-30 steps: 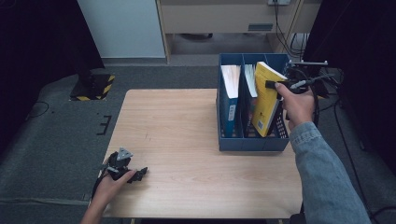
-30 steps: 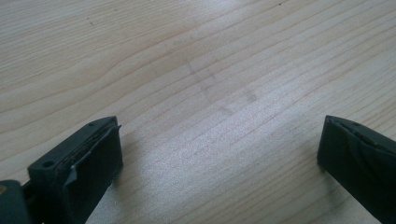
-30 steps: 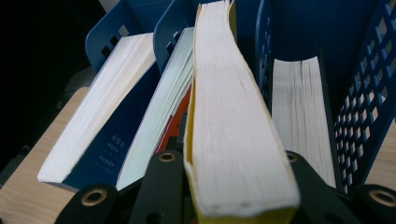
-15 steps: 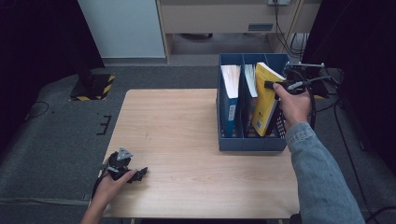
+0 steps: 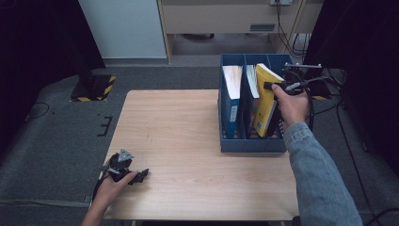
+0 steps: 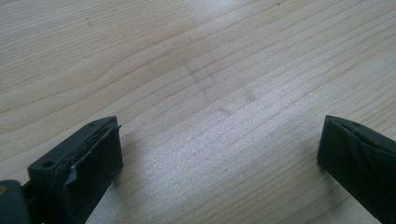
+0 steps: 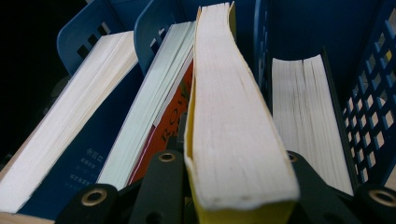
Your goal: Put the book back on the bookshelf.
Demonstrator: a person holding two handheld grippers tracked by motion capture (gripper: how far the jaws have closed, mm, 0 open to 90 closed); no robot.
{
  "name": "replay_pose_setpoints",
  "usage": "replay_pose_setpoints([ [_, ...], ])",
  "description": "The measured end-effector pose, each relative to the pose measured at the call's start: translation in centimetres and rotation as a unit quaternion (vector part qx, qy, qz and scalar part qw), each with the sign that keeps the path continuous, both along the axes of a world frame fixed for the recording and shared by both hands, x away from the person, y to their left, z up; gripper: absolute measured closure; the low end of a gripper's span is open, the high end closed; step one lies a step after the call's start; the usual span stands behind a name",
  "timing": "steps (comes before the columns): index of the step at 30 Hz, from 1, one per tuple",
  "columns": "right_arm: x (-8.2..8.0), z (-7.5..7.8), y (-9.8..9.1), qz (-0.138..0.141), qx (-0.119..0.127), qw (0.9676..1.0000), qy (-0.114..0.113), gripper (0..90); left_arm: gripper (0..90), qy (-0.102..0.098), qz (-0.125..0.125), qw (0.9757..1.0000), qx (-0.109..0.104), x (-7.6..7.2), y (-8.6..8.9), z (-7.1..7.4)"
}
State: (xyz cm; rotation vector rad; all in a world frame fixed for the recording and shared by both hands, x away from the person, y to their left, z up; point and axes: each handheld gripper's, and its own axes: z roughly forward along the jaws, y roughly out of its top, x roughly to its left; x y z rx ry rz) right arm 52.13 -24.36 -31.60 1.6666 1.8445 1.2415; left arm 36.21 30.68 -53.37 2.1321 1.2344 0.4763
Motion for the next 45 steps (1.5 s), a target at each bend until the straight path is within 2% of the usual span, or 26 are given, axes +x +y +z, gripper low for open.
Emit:
replay_pose_setpoints([
  [17,0.7,-0.8,1.0,0.008,-0.007,0.9999,-0.005,73.7,0.0,0.0,-0.002,1.0,0.0,0.0,-0.1,0.0],
  [26,0.7,-1.3,1.1,0.001,-0.003,1.0,-0.007,73.5,0.0,0.0,-0.003,1.0,-0.001,0.0,-0.1,0.0],
  [36,0.5,-2.1,1.2,0.0,-0.005,1.0,0.001,73.4,0.0,0.0,-0.006,1.0,0.0,0.0,-0.1,0.0],
  [45,0.6,-2.4,1.8,0.004,-0.02,0.9998,0.009,73.3,0.0,0.0,-0.007,1.0,0.001,0.0,-0.2,0.0],
])
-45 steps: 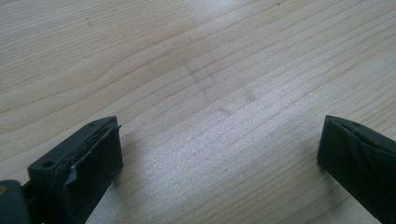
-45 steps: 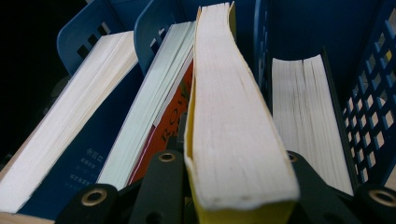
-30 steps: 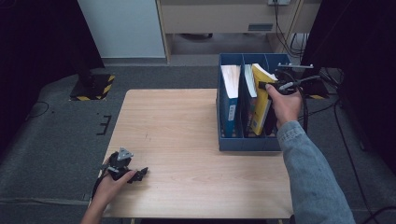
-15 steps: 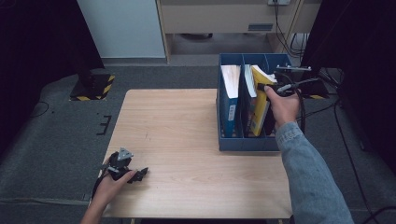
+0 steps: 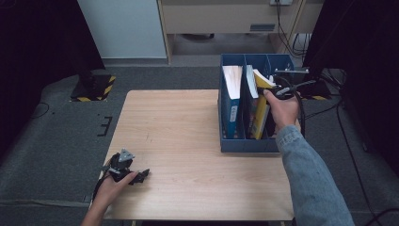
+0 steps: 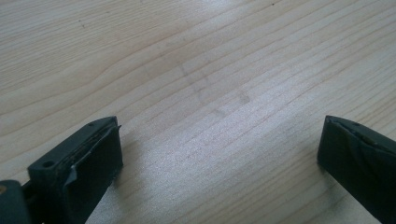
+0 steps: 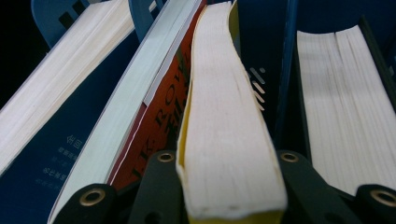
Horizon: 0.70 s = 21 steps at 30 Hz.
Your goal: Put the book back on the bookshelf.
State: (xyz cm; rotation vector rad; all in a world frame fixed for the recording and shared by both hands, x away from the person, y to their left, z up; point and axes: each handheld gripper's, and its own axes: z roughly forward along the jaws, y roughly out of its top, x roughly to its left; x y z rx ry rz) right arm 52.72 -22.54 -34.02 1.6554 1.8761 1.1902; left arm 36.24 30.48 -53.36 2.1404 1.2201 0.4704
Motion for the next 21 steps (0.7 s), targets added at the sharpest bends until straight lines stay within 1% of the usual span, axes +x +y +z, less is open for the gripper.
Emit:
replay_pose_setpoints([
  [4,0.0,-0.3,0.4,-0.001,-0.008,1.0,0.004,73.3,0.0,0.0,0.0,1.0,0.0,0.0,0.0,0.0],
  [7,0.1,-0.4,0.4,-0.005,-0.005,1.0,0.003,73.3,0.0,0.0,-0.001,1.0,0.0,0.0,0.0,0.0],
  [9,0.2,-0.6,0.5,-0.006,-0.006,0.9999,0.008,73.2,0.0,0.0,-0.001,1.0,0.0,0.0,0.0,0.0],
  [13,0.1,-1.0,0.5,-0.005,-0.008,0.9999,0.009,73.2,0.0,0.0,-0.001,1.0,0.0,0.0,0.0,0.0],
  [16,0.0,-1.3,0.3,-0.006,-0.006,0.9999,0.014,73.3,0.0,0.0,-0.001,1.0,0.0,0.0,0.0,0.0],
  [21,0.0,-1.6,0.1,-0.006,-0.008,0.9998,0.019,73.3,0.0,0.0,-0.001,1.0,0.0,0.0,0.0,0.0],
])
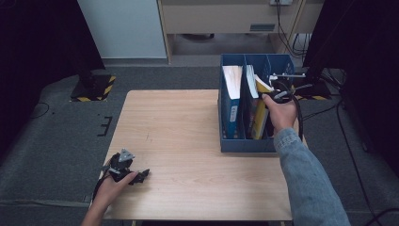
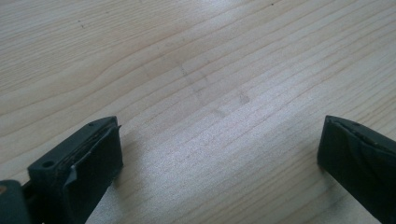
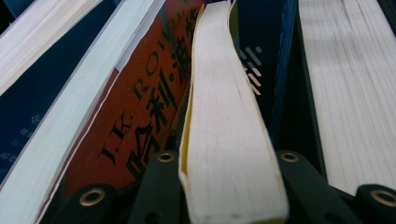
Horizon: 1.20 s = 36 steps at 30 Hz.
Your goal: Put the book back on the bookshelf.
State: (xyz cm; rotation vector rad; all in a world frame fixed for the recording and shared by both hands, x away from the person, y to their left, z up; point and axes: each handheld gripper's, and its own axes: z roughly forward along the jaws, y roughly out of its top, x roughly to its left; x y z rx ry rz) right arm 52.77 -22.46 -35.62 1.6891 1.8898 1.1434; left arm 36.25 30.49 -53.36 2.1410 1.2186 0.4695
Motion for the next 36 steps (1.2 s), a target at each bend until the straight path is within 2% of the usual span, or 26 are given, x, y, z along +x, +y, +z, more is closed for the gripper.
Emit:
replay_pose_setpoints([
  [11,-0.1,0.0,0.0,0.001,-0.001,1.0,0.009,73.0,0.0,0.0,0.0,1.0,0.0,0.0,0.0,0.0],
  [18,-0.6,0.2,0.0,0.007,-0.011,0.9997,0.022,72.3,0.0,0.001,0.0,1.0,0.0,0.0,-0.1,0.0],
  [21,-0.8,0.2,0.0,0.015,-0.017,0.9995,0.02,71.9,0.0,0.001,-0.001,1.0,0.0,0.0,-0.1,0.0],
  [30,-1.1,0.4,0.0,0.015,-0.01,0.9994,0.03,70.0,0.0,0.001,-0.001,1.0,0.0,0.0,-0.1,0.0],
  [32,-1.2,0.7,0.0,0.016,-0.004,0.9995,0.027,69.6,0.0,0.001,-0.001,1.0,0.0,0.0,-0.1,0.0],
  [36,-1.5,1.3,0.1,0.022,-0.009,0.9994,0.026,69.5,0.0,0.001,-0.001,1.0,0.0,0.0,-0.2,0.0],
])
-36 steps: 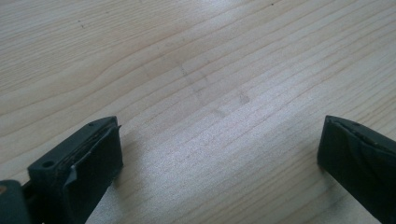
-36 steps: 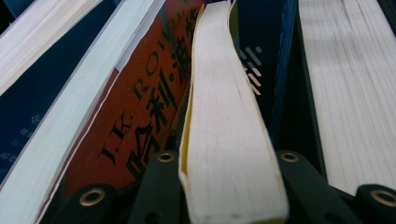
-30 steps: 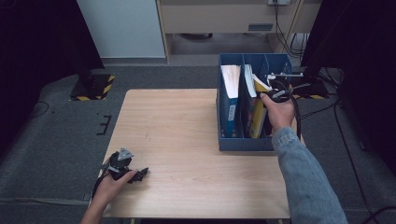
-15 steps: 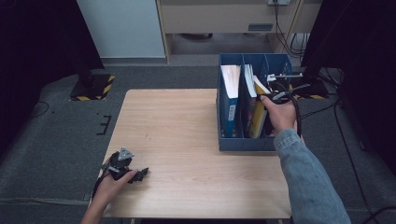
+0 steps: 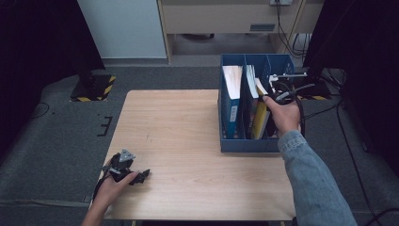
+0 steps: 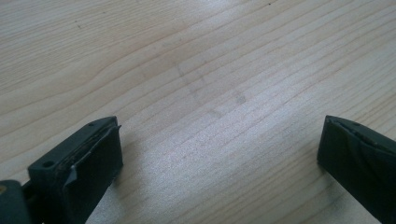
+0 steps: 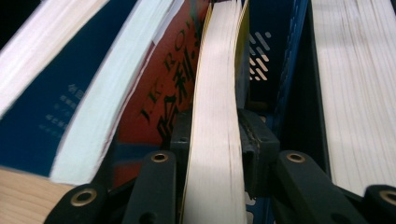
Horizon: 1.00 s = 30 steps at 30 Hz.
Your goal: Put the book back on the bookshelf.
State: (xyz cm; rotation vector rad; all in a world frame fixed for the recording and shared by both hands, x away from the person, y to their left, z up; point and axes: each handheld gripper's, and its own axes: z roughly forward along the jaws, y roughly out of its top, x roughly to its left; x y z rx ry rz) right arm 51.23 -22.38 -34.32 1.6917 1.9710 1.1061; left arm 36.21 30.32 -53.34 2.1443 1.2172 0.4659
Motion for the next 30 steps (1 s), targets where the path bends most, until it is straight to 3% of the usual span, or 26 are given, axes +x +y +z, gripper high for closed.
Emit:
replay_pose_setpoints([
  [13,-0.45,0.54,-0.21,0.004,0.0,0.9999,0.01,68.0,0.0,0.0,-0.001,1.0,0.0,-0.02,-0.03,0.01],
  [30,-0.57,0.92,-0.17,0.003,-0.021,0.9997,0.014,72.6,0.0,0.0,-0.003,1.0,0.002,-0.04,-0.06,0.02],
])
